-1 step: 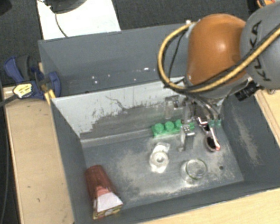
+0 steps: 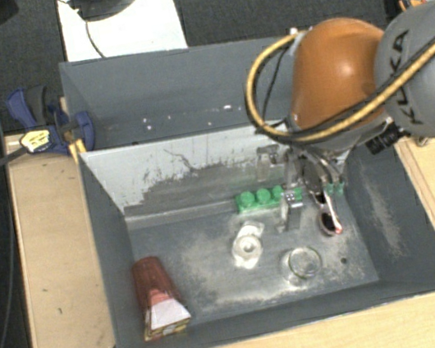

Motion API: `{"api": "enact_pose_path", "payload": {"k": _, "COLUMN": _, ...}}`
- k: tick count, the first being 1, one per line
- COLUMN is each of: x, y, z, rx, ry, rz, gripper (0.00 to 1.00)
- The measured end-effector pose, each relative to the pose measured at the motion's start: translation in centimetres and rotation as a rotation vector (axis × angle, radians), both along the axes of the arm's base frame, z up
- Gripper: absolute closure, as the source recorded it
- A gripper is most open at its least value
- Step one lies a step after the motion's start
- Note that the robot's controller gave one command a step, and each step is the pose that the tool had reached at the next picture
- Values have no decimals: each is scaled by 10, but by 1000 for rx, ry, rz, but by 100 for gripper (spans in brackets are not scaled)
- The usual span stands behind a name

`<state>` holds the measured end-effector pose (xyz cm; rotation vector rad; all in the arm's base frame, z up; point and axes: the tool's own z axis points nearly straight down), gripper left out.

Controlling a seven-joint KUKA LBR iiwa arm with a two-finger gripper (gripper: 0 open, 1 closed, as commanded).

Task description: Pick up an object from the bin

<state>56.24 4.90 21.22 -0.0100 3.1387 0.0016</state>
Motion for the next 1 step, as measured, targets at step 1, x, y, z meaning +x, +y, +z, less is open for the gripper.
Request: {"api": "enact_pose_path", "payload": {"k": 1, "x": -1, "y": 29, "z": -98, "rx": 0, "ry": -1, "rz": 312, "gripper": 0}}
